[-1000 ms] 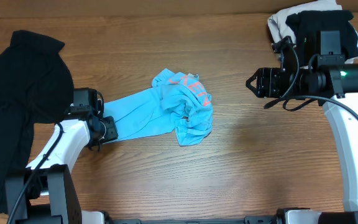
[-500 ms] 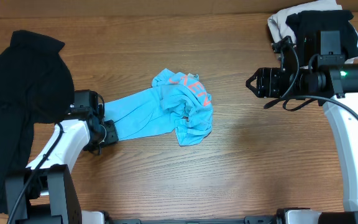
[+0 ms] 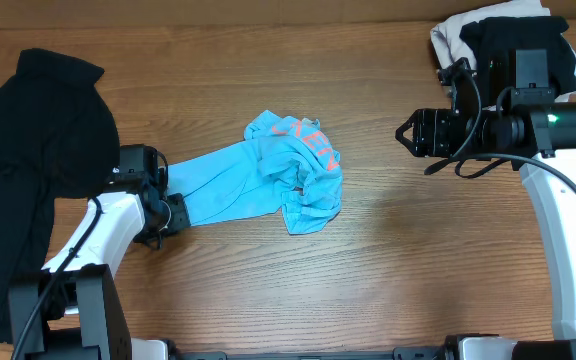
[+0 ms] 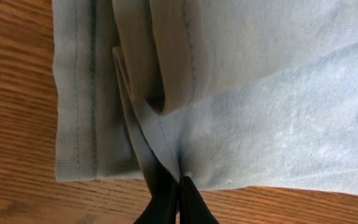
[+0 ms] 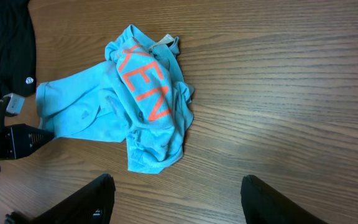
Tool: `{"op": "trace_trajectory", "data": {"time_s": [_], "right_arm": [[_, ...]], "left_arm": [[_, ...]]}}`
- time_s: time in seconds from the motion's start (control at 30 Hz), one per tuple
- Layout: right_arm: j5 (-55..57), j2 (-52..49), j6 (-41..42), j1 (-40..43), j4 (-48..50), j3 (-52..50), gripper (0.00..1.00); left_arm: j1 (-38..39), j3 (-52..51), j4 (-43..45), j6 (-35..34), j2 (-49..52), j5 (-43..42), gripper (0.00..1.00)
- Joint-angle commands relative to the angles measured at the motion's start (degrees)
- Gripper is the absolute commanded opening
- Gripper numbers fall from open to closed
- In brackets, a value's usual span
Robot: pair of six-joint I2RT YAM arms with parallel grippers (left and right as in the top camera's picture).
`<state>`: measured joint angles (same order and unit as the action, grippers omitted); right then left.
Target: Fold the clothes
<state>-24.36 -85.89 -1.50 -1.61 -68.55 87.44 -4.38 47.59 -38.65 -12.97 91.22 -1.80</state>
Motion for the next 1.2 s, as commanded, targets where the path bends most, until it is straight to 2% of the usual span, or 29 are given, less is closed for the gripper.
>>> {"op": "trace_trajectory", "data": {"time_s": [0.0,0.13,0.37,0.53,0.67,0.87,1.17], "right_arm": [[0.33,0.20,0.04,-0.26,0.35,1.29,0.69],[0.35,0.20,0.04,-0.26,0.55,1.29,0.69],[0.35,0.20,0.04,-0.26,0.79,1.29,0.69],[0.33,0.20,0.07,-0.28,0.83,1.18,0.69],[0.31,0.13,0.04,-0.28,1.05,0.74,0.69],[0.31,-0.02,0.11,-2.67,3.65,-1.11,0.68],[2.29,-1.55,9.40,-13.07,17.07,-10.21,0.62]], "left_arm": [[-0.11,-0.02,-0.13,0.79,-0.22,0.48,0.04],[-0.11,7.06,-5.70,1.25,-0.26,-1.53,0.04],[-0.11,35.54,-21.68,5.40,-0.26,-5.92,0.04],[-0.11,55.71,-27.39,6.60,-0.26,-5.73,0.04],[-0.09,67.73,-30.56,6.58,-0.26,-5.75,0.04],[-0.09,76.87,-33.29,6.56,-0.26,-6.47,0.04],[-0.11,78.03,-33.57,6.58,-0.26,-10.27,0.04]]}}
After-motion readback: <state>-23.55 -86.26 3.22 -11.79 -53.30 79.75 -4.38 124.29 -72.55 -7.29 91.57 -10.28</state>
